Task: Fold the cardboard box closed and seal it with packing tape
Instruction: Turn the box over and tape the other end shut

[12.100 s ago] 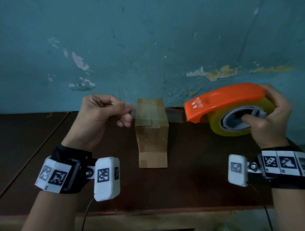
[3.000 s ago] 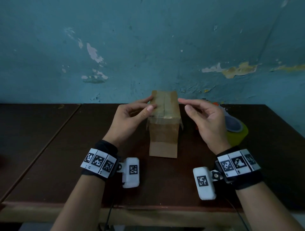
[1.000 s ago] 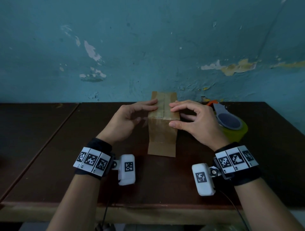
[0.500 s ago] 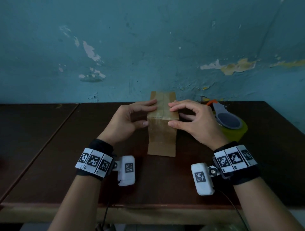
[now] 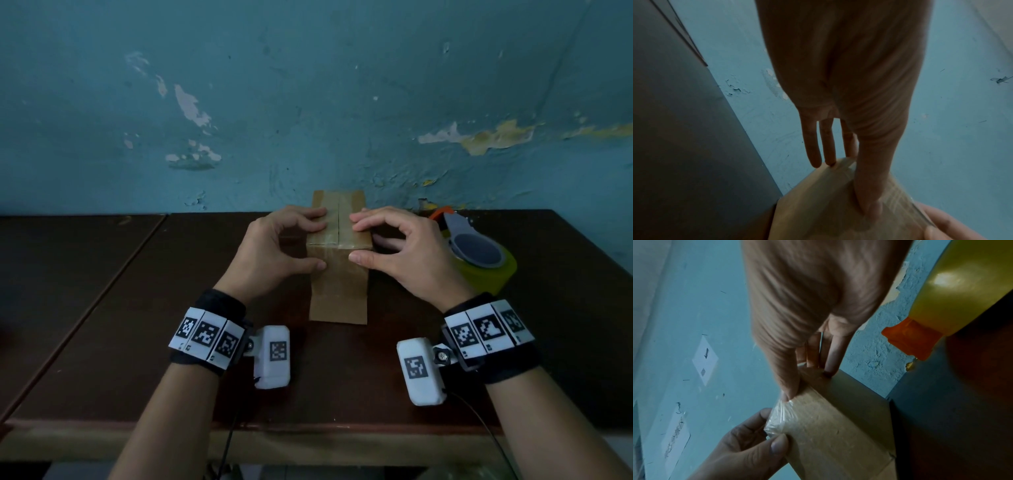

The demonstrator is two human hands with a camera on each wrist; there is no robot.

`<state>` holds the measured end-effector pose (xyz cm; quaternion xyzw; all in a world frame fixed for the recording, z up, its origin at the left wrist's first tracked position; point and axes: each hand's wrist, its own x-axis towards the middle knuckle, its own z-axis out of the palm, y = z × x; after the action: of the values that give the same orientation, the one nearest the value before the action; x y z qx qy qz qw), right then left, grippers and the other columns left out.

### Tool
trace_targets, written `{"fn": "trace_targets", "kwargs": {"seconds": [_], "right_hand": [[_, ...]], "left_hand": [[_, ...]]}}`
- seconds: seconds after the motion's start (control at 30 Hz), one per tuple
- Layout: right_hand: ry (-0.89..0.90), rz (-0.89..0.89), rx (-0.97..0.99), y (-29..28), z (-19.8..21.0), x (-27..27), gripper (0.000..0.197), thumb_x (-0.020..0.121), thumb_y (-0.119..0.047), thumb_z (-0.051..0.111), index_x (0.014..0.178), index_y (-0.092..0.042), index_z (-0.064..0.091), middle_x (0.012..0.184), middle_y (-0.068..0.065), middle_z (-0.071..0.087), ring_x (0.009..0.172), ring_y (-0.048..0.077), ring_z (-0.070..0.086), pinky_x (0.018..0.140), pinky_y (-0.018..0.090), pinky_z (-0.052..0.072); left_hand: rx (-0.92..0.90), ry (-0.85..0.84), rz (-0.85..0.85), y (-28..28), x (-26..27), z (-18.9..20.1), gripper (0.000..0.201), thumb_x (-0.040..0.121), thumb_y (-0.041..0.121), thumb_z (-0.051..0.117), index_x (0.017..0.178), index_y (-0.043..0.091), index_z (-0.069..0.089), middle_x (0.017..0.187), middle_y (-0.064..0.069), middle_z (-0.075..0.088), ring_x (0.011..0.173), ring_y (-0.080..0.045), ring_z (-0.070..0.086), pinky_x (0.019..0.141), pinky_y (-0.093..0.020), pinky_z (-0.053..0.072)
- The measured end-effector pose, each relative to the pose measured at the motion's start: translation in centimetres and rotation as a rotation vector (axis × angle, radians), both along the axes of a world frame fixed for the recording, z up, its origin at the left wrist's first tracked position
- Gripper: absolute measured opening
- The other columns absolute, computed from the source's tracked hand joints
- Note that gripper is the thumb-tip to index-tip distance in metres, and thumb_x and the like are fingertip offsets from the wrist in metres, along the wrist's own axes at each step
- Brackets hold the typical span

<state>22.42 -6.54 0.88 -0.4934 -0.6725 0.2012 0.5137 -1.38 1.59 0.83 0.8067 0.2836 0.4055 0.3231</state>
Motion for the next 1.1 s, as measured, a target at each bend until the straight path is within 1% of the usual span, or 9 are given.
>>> {"fn": "trace_targets", "kwargs": {"seconds": [0.2,0.3,0.37,0.47,0.53,0.63,0.73,0.87,1.1], "right_hand": [[-0.014,0.055,-0.010,-0.3,0.1,0.3,0.038,0.077,-0.012,0.088,0.112,-0.012,0.073,0.130,-0.005,0.068,0.131,0.001,0.055,0.102,0.031,0.055],[0.009,0.143,-0.046,-0.5,0.6,0.9,0.034,0.083,-0.004,0.068,0.117,-0.011,0.073,0.134,-0.004,0.067,0.136,0.005,0.052,0.105,0.029,0.052],[0.039,0.171,-0.079,-0.4,0.6,1.4,0.047,0.077,0.005,0.054,0.118,-0.010,0.073,0.135,-0.003,0.067,0.140,0.007,0.049,0.107,0.031,0.050],[0.001,0.151,-0.061,-0.2,0.5,1.6,0.059,0.078,0.025,0.047,0.118,-0.009,0.074,0.135,-0.001,0.067,0.141,0.009,0.048,0.108,0.035,0.051],[-0.032,0.138,-0.028,0.0,0.2,1.6,0.059,0.082,0.030,0.047,0.118,-0.009,0.073,0.135,0.000,0.067,0.141,0.010,0.050,0.107,0.036,0.052],[-0.027,0.141,-0.008,0.2,-0.1,1.8,0.050,0.088,0.025,0.055,0.118,-0.010,0.073,0.135,-0.001,0.068,0.139,0.011,0.051,0.107,0.038,0.052],[0.006,0.147,-0.029,0.1,-0.2,1.7,0.047,0.086,0.022,0.062,0.117,-0.011,0.073,0.135,-0.001,0.068,0.139,0.010,0.052,0.106,0.035,0.053],[0.045,0.153,-0.056,0.0,0.0,1.6,0.048,0.082,0.019,0.070,0.115,-0.015,0.072,0.134,-0.002,0.068,0.138,0.008,0.052,0.106,0.033,0.053],[0.051,0.163,-0.086,-0.2,0.3,1.5,0.047,0.079,0.014,0.076,0.116,-0.015,0.072,0.135,-0.004,0.067,0.139,0.006,0.051,0.105,0.028,0.052]], "left_hand": [[-0.021,-0.004,-0.018,0.1,-0.1,0.0,0.059,0.059,0.024,0.095,0.113,0.012,0.074,0.136,0.006,0.066,0.128,-0.008,0.061,0.108,-0.041,0.051],[-0.036,-0.013,-0.042,0.0,-0.1,0.1,0.061,0.059,0.028,0.092,0.115,0.012,0.074,0.137,0.004,0.066,0.130,-0.008,0.060,0.107,-0.037,0.051],[-0.037,-0.018,-0.051,0.0,-0.1,0.2,0.058,0.062,0.026,0.090,0.115,0.012,0.074,0.138,0.003,0.066,0.130,-0.008,0.059,0.106,-0.034,0.052],[-0.018,-0.014,-0.040,0.0,0.1,0.2,0.054,0.065,0.028,0.088,0.115,0.011,0.074,0.137,0.003,0.066,0.130,-0.007,0.059,0.108,-0.032,0.050],[-0.019,-0.013,-0.035,0.1,0.1,0.2,0.053,0.066,0.028,0.088,0.114,0.012,0.074,0.137,0.004,0.066,0.130,-0.007,0.059,0.108,-0.031,0.049],[-0.026,-0.018,-0.041,0.1,0.1,0.1,0.050,0.067,0.020,0.090,0.114,0.011,0.074,0.137,0.003,0.066,0.130,-0.008,0.059,0.102,-0.025,0.052],[-0.032,-0.030,-0.048,0.1,0.1,0.1,0.048,0.068,0.012,0.091,0.113,0.010,0.074,0.137,0.003,0.066,0.130,-0.007,0.059,0.095,-0.017,0.052],[-0.023,-0.039,-0.046,0.3,0.1,0.0,0.049,0.067,0.017,0.091,0.112,0.011,0.074,0.136,0.003,0.066,0.130,-0.008,0.059,0.102,-0.023,0.050],[-0.038,-0.039,-0.034,0.2,0.1,-0.1,0.047,0.068,0.015,0.091,0.111,0.014,0.075,0.136,0.005,0.067,0.129,-0.008,0.060,0.099,-0.028,0.054]]}}
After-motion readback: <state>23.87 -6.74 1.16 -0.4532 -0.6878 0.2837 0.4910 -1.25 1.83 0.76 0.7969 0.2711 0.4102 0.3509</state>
